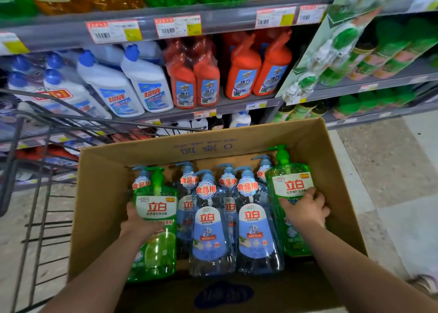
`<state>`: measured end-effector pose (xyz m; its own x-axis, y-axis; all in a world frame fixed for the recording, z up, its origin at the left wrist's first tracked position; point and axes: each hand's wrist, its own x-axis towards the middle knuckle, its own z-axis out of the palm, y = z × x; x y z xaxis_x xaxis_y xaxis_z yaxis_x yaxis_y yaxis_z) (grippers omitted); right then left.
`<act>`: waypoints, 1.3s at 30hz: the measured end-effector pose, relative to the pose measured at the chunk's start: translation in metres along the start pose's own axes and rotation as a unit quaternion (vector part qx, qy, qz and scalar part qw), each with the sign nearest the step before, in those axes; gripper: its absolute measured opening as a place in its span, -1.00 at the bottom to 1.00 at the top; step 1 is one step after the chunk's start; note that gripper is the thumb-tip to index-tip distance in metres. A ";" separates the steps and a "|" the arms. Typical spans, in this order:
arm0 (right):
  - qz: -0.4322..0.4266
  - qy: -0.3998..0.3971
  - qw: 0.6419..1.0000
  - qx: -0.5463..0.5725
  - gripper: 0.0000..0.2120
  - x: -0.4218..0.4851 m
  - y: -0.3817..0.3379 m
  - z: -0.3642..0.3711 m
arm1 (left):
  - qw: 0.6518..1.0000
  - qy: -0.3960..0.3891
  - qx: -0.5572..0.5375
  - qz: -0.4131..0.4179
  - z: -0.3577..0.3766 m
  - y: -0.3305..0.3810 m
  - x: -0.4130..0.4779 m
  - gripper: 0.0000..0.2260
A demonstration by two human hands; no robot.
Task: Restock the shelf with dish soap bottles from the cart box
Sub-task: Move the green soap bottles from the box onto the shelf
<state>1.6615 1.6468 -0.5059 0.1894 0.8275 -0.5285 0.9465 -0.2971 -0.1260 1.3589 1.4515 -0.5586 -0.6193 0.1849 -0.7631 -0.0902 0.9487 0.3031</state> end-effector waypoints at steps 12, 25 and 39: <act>0.084 0.008 0.994 0.062 -0.29 0.009 -0.015 -0.013 | 0.997 -0.055 -0.047 0.009 -0.010 -0.009 -0.002 0.04; 0.042 -0.071 0.995 0.064 0.00 0.005 -0.012 -0.008 | 0.996 -0.042 -0.066 -0.045 -0.017 -0.023 0.005 0.08; -0.007 -0.085 0.986 0.144 -0.26 -0.014 -0.018 0.002 | 0.987 -0.032 -0.155 -0.005 -0.028 -0.031 -0.009 -0.24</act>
<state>1.6412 1.6398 -0.4977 0.1068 0.7482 -0.6549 0.8303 -0.4294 -0.3553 1.3454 1.4129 -0.5454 -0.5679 0.2006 -0.7983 -0.3361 0.8288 0.4473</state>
